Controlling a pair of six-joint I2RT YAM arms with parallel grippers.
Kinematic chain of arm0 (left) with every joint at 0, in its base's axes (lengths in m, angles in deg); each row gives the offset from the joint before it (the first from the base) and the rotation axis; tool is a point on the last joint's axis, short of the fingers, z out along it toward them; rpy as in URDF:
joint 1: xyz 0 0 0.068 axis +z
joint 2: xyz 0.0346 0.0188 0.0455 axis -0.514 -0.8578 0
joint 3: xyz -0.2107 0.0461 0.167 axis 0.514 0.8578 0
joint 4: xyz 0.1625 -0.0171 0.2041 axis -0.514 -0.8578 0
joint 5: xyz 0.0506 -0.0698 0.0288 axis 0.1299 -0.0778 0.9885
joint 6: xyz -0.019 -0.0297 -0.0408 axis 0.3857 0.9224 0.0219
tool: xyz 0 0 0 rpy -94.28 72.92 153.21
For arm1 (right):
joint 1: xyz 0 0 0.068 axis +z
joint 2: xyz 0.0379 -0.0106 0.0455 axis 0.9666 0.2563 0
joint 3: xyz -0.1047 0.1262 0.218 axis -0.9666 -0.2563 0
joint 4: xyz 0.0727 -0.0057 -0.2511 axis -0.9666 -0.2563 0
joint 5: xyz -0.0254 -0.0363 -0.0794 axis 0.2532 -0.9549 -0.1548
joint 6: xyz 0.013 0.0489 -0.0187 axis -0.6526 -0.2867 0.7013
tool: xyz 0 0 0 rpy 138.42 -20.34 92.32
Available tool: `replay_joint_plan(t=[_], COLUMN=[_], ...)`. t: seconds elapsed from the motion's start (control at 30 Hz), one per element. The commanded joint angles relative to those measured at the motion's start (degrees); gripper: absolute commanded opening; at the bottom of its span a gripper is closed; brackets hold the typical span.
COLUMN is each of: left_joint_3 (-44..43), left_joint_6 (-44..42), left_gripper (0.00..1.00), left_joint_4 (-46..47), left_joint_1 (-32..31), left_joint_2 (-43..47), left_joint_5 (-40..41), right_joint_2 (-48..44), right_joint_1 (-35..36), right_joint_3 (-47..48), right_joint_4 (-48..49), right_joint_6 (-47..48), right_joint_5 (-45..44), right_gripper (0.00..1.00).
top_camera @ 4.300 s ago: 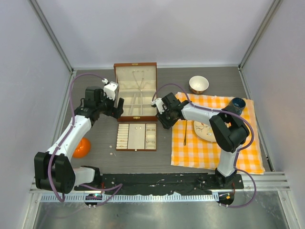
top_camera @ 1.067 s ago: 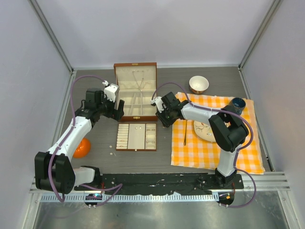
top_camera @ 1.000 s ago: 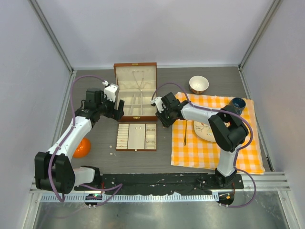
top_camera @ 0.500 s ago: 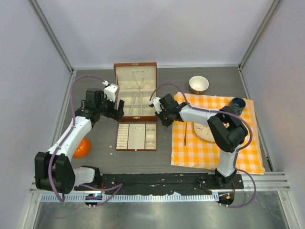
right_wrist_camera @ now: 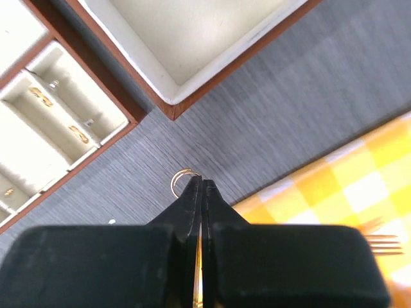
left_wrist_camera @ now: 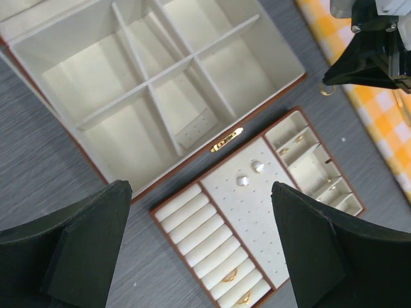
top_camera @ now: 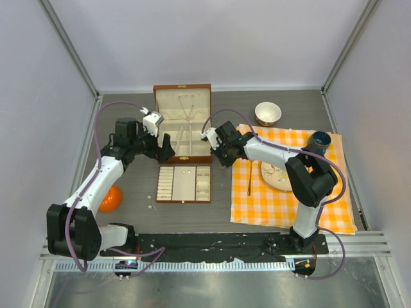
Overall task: Organize the mixed jewelry
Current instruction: Pick up the jewelry from the center of the board.
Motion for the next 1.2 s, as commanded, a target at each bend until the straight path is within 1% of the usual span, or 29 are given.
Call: replay_joint_plan(t=[0.0, 0.03, 0.13, 0.23, 0.37, 0.63, 0.73, 0.83, 0.93, 0.97, 1.07, 1.17], left_joint_3=[-3.4, -3.4, -3.3, -2.8, -2.7, -1.3, -1.1, -1.7, -3.0, -3.4, -4.5, -6.0], left_joint_6=[5.4, 8.7, 12.4, 14.4, 16.0, 15.5, 17.2, 18.6, 20.6, 21.1, 23.4, 24.6], left_gripper=[0.95, 0.95, 0.93, 0.93, 0.92, 0.91, 0.88, 0.84, 0.77, 0.74, 0.68, 0.66], left_joint_4=[6.4, 7.1, 9.9, 12.0, 13.5, 13.2, 14.0, 13.9, 13.7, 13.6, 13.7, 13.7], left_joint_1=[0.0, -0.1, -0.8, -2.5, -3.4, -3.5, -4.5, -6.7, -8.9, -9.5, -11.0, -12.8], left_joint_2=[-0.9, -1.0, -2.1, -3.0, -3.9, -2.1, -2.2, -2.6, -3.4, -3.9, -5.2, -6.1], left_joint_5=[-8.9, -10.9, -13.7, -14.1, -13.2, -11.8, -10.7, -7.7, -4.4, -3.8, -2.1, -0.5], right_joint_2=[-6.6, -6.9, -7.6, -7.6, -7.3, -8.8, -9.1, -9.0, -8.4, -8.1, -7.5, -6.9], right_joint_1=[-0.1, -0.1, -0.2, -0.1, -0.1, -0.1, -0.1, 0.4, 0.9, 1.1, 1.4, 1.5], right_joint_3=[6.1, 6.8, 9.9, 13.4, 16.1, 14.9, 15.4, 16.7, 18.1, 18.8, 20.0, 20.7], right_joint_4=[-2.6, -3.5, -4.6, -5.7, -6.0, -6.0, -6.0, -6.1, -5.9, -5.9, -5.8, -5.5], right_joint_6=[0.9, 1.0, 1.2, 1.1, 1.2, 0.6, 0.2, 0.0, -0.4, -0.6, -1.1, -1.7], right_joint_5=[0.0, 0.2, 0.4, 1.1, 1.2, 3.2, 4.1, 4.6, 4.7, 4.6, 4.0, 3.3], right_gripper=[0.01, 0.01, 0.01, 0.01, 0.01, 0.01, 0.01, 0.01, 0.01, 0.01, 0.01, 0.01])
